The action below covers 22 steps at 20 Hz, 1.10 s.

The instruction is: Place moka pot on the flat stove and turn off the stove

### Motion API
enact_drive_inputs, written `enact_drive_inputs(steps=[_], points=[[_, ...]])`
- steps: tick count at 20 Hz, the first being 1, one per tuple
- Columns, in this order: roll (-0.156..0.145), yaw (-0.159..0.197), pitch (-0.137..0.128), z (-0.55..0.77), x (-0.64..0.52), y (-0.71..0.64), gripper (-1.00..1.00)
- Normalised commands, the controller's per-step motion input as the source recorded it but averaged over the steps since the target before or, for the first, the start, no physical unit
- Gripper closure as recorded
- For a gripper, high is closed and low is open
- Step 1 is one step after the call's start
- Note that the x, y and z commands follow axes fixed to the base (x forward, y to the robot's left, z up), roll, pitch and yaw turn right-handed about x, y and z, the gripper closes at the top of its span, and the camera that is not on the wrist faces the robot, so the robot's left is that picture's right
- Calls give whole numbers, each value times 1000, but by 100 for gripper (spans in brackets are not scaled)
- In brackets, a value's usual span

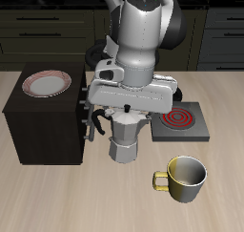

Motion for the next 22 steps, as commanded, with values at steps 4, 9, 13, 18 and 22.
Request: enact_drive_inputs(steps=[4,9,13,18,22], points=[[7,-21,-14,192,-206,50,100],[14,-32,-15,133,-237,202,100],[-22,-44,-13,110,-178,81,100],[-21,-38,6,25,-202,186,100],[-19,-32,26,30,-178,169,100]])
